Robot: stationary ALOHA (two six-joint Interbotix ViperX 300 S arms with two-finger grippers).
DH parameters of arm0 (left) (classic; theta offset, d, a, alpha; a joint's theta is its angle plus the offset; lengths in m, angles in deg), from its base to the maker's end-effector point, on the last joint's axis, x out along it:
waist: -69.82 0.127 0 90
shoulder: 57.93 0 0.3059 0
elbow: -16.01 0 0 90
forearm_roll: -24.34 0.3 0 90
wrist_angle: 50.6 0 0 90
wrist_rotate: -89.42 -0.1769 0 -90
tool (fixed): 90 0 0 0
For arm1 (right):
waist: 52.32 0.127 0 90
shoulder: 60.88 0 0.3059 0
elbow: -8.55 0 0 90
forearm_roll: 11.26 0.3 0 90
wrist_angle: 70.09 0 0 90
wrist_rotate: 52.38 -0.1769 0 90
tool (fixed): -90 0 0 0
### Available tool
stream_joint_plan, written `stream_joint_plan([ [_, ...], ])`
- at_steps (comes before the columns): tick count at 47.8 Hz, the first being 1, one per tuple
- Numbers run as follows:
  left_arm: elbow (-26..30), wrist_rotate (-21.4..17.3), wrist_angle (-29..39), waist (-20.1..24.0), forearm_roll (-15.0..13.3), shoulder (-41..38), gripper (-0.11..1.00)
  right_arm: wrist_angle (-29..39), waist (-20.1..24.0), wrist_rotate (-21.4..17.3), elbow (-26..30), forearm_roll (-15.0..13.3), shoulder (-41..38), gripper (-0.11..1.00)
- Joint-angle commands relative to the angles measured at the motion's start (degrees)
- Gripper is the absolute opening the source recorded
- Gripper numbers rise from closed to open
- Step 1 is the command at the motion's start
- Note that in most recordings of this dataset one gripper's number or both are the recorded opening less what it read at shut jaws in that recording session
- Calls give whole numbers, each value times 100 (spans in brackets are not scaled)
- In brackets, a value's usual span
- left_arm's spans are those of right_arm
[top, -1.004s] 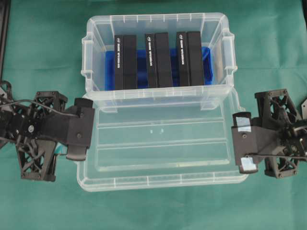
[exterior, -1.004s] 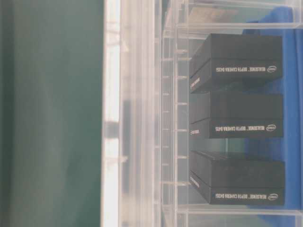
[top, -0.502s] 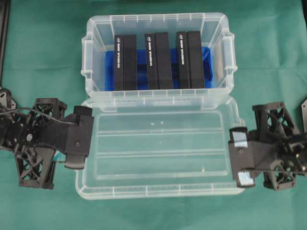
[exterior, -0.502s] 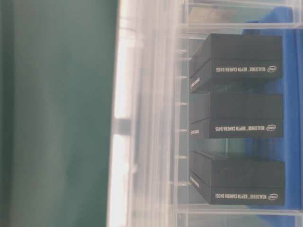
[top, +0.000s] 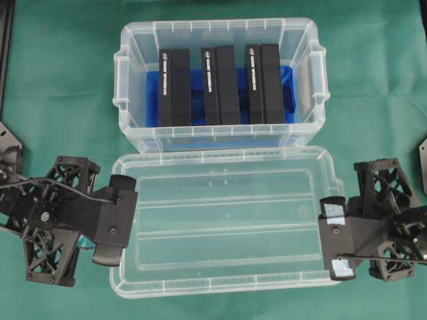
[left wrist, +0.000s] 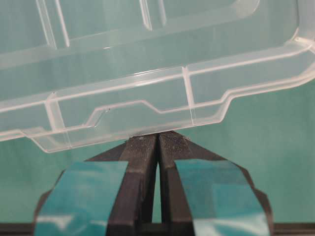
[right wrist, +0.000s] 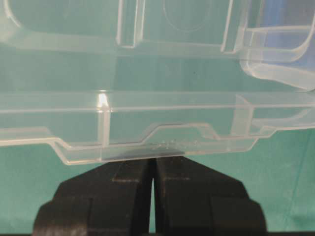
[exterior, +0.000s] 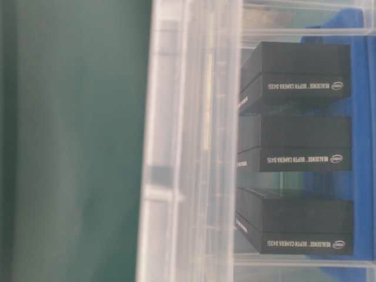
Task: Clamp the lid of the box with both arms, then lift and open it.
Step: 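Carry the lid toward the front of the table with both grippers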
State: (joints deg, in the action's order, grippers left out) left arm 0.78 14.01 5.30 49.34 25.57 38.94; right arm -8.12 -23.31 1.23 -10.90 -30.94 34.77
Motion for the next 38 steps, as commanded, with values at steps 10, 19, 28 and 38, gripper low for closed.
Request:
stream_joint_plan([
  [10, 272, 18, -378, 105, 88, -35, 1, -167, -62, -97, 466, -255, -62, 0],
  [19, 9, 352, -545, 97, 88, -97, 1, -360, -62, -149, 360, -255, -246, 0],
  [28, -413, 563, -1134, 97, 70, -141, 1, -809, -62, -316, 149, -237, -387, 0],
  [38, -835, 677, -1758, 70, 44, -369, 1, -1230, -62, -668, -220, -237, -457, 0],
])
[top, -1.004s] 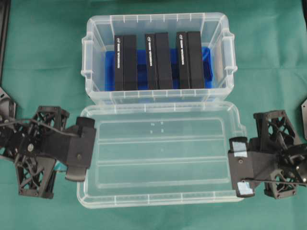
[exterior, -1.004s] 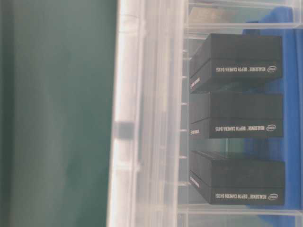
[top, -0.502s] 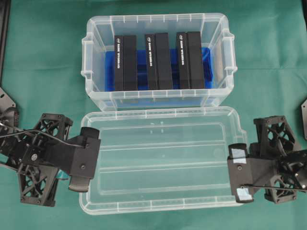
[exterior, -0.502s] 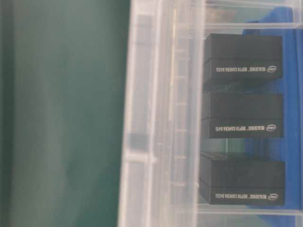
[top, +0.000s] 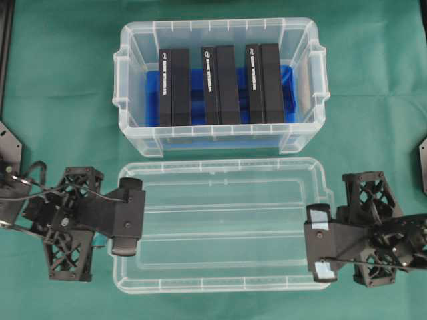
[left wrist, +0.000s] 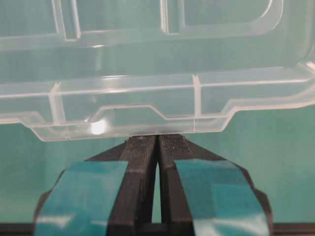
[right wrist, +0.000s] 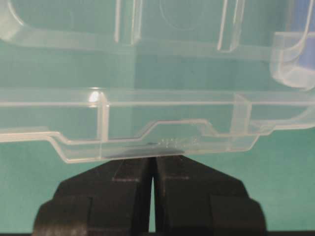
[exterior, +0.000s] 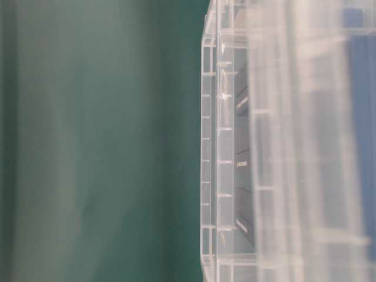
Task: Clamp the lid of the box with both arms, then lift and open it.
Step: 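Carry the lid toward the front of the table with both grippers, then lower the lid onto the table in front of the box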
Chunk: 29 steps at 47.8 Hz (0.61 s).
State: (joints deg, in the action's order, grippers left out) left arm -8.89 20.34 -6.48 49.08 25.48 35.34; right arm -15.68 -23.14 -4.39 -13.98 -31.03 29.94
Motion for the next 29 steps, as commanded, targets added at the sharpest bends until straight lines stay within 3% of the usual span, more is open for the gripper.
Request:
stream_joint_plan([
  [1, 114, 44, -633, 97, 44, -35, 1, -519, -79, -123, 53, -229, 18, 0],
  [12, -114, 70, -1204, 88, 9, -413, 1, -1143, -88, -396, -325, -229, -176, 0],
  [29, -457, 510, -1828, 62, 9, -729, 1, -2118, -158, -545, -747, -237, -501, 0],
])
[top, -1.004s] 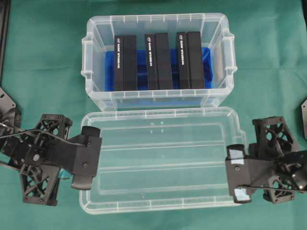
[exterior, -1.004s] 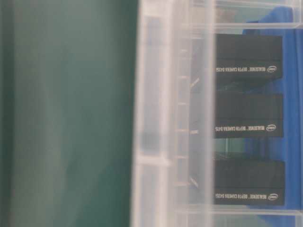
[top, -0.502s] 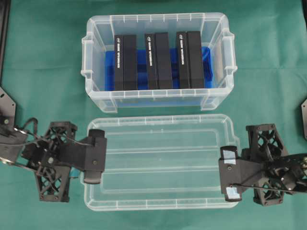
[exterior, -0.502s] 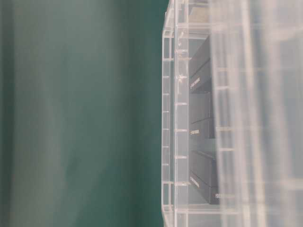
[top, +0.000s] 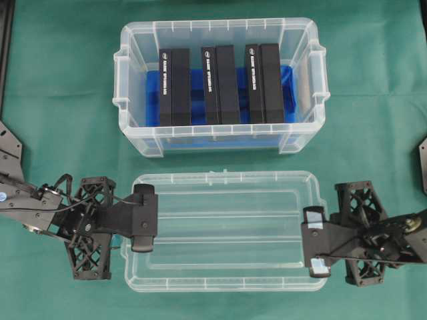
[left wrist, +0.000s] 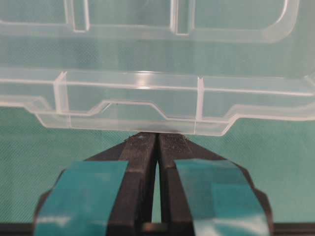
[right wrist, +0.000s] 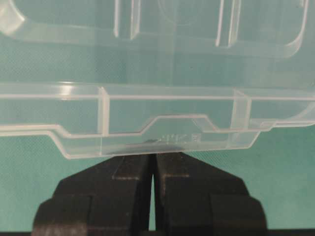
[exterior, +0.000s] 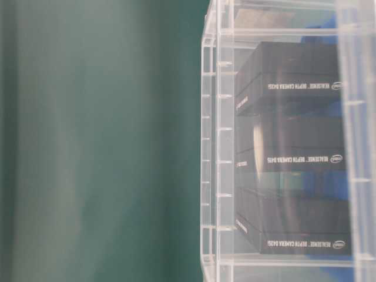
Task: Clamp the lid of the box with both arms, then lift and open it.
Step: 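Lower the lid onto the table in front of the box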
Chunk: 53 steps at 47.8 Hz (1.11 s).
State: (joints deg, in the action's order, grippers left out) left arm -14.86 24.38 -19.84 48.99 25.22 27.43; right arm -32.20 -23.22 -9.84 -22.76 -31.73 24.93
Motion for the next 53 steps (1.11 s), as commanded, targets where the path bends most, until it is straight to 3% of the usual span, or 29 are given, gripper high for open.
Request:
stream_joint_plan([
  [1, 114, 114, -545, 62, 35, 53, 1, -545, -167, 0, 97, -167, -35, 0],
  [12, -53, 290, -879, 26, 35, -26, 1, -949, -237, 0, 26, -167, -264, 0],
  [25, -105, 360, -861, -26, 35, -44, 1, -958, -246, -18, 26, -132, -290, 0],
  [45, -536, 369, -853, -316, 18, 290, 1, -923, -141, -26, -510, 149, 114, 0],
  [53, -923, 598, -853, -360, -9, 571, 1, -923, -132, -35, -782, 308, 352, 0],
])
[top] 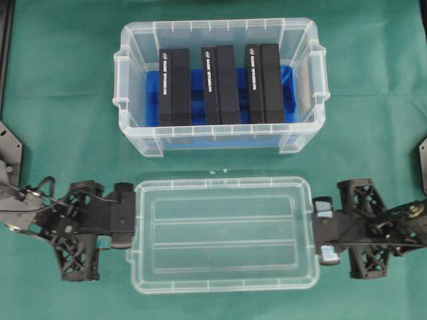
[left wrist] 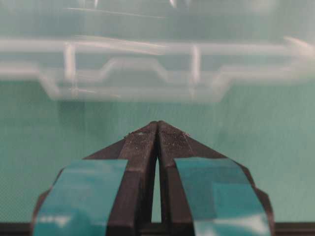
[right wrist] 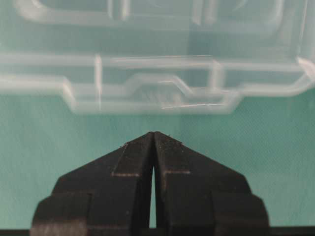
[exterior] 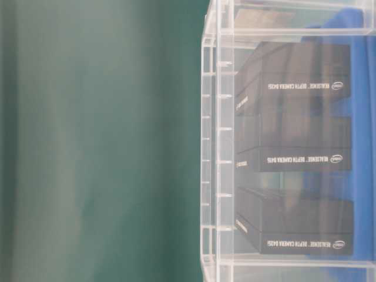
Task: Clamp the lid of the box with both arms, then lift and open it.
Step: 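Lower the lid onto the table in front of the box, then release the lid and pull both grippers outward away from it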
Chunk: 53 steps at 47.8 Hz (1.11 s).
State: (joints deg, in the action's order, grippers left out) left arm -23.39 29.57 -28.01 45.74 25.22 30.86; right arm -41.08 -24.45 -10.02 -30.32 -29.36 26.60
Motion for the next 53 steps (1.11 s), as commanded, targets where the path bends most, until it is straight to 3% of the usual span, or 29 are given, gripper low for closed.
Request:
stream_joint_plan([
  [1, -114, 123, -35, -35, -9, 264, 1, -35, -9, -18, -53, 88, 202, 0],
  [14, -580, 668, -62, -70, -9, 738, 1, -62, 44, -18, -281, 211, 431, 0],
  [34, -431, 659, -26, -97, 18, 756, 1, -35, 44, -9, -202, 185, 439, 0],
  [53, 185, 510, 439, -158, 44, 967, 1, 598, 53, 18, 439, 88, 888, 0],
])
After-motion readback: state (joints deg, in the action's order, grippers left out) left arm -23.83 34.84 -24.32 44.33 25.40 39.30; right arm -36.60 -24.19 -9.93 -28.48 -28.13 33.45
